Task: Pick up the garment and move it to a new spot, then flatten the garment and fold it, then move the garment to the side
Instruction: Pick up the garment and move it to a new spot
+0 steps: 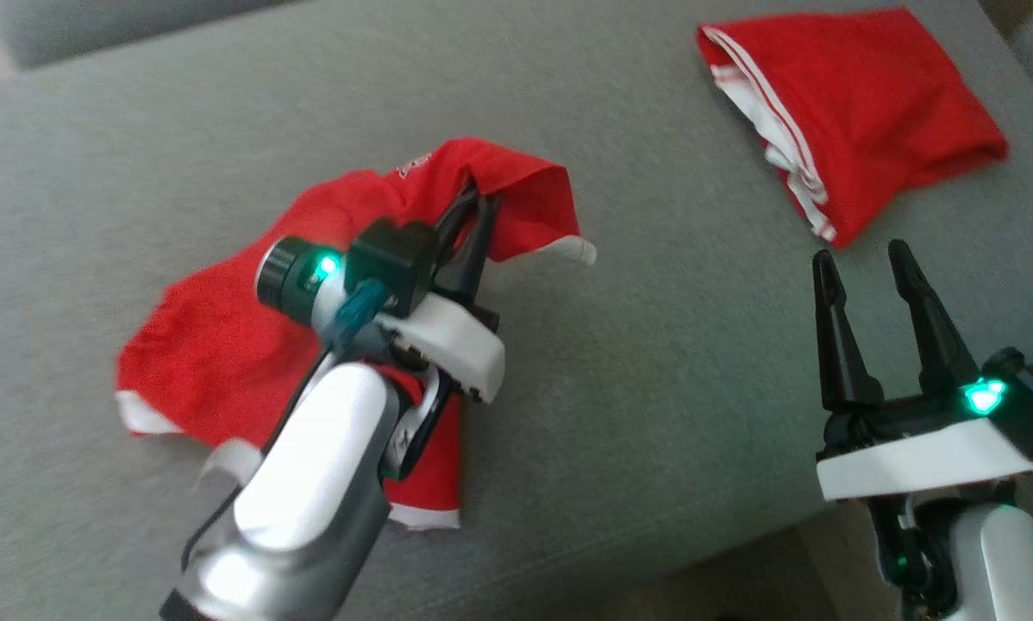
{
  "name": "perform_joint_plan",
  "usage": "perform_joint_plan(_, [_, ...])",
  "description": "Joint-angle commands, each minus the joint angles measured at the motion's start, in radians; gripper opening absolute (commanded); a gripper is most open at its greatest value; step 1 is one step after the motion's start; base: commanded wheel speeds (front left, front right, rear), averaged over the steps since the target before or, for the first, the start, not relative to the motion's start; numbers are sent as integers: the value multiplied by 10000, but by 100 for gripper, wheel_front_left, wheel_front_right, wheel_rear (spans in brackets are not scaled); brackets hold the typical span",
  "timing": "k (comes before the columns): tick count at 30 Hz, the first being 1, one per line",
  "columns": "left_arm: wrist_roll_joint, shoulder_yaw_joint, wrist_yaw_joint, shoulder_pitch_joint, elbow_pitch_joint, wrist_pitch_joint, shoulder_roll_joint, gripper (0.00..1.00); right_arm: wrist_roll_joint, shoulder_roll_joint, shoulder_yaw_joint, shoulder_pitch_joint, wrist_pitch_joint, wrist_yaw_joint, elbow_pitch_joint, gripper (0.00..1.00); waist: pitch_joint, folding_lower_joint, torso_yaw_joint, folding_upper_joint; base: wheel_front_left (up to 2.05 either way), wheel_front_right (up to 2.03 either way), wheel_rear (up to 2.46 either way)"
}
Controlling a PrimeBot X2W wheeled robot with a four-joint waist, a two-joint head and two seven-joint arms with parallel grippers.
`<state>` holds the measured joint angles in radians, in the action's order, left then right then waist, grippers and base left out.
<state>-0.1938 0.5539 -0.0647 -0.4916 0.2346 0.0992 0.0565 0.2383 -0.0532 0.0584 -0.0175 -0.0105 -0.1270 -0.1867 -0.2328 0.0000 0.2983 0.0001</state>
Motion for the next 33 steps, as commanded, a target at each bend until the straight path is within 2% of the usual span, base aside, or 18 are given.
perform_joint_plan(1, [-57, -217, 11, -550, 54, 57, 22, 0, 87, 6, 249, -517, 153, -37, -251, 100, -803, 0, 752, -1, 0, 0, 0])
perform_joint_plan(5, [-104, -46, 85, -949, 1189, -42, -2, 0, 188, 18, 285, -633, 333, -37, 5, 100, -1120, 0, 909, -1, 0, 0, 0])
perform_joint_plan(6, [-90, 0, 101, -1029, 1415, -39, -4, 37, 199, 20, 288, -651, 375, -37, 63, 100, -1166, 0, 897, -1, 0, 0, 0])
perform_joint_plan(7, [-80, 47, 121, -1101, 1591, -7, -8, 100, 213, 22, 286, -668, 408, -37, 124, 100, -1196, 0, 867, -1, 0, 0, 0])
perform_joint_plan(13, [137, 456, 192, -1220, 1932, 616, -18, 100, 171, 26, 281, -745, 465, -37, 414, 100, -1044, 0, 346, -1, 0, 0, 0])
perform_joint_plan(18, [138, 316, -141, -804, 1360, 1253, 113, 100, 37, 27, 263, -694, 355, -37, 474, 100, -560, 0, -339, -1, 0, 0, 0])
perform_joint_plan(24, [28, -215, -628, -105, 469, 1532, 547, 100, -108, -49, 182, -540, 138, -37, 377, 100, -41, 0, -1086, -1, 0, 0, 0])
perform_joint_plan(33, [-468, -1868, -1506, 1379, -619, 1620, 1439, 100, -257, -244, 55, -97, -227, -37, 215, 100, 723, 0, -2341, -1, 0, 0, 0])
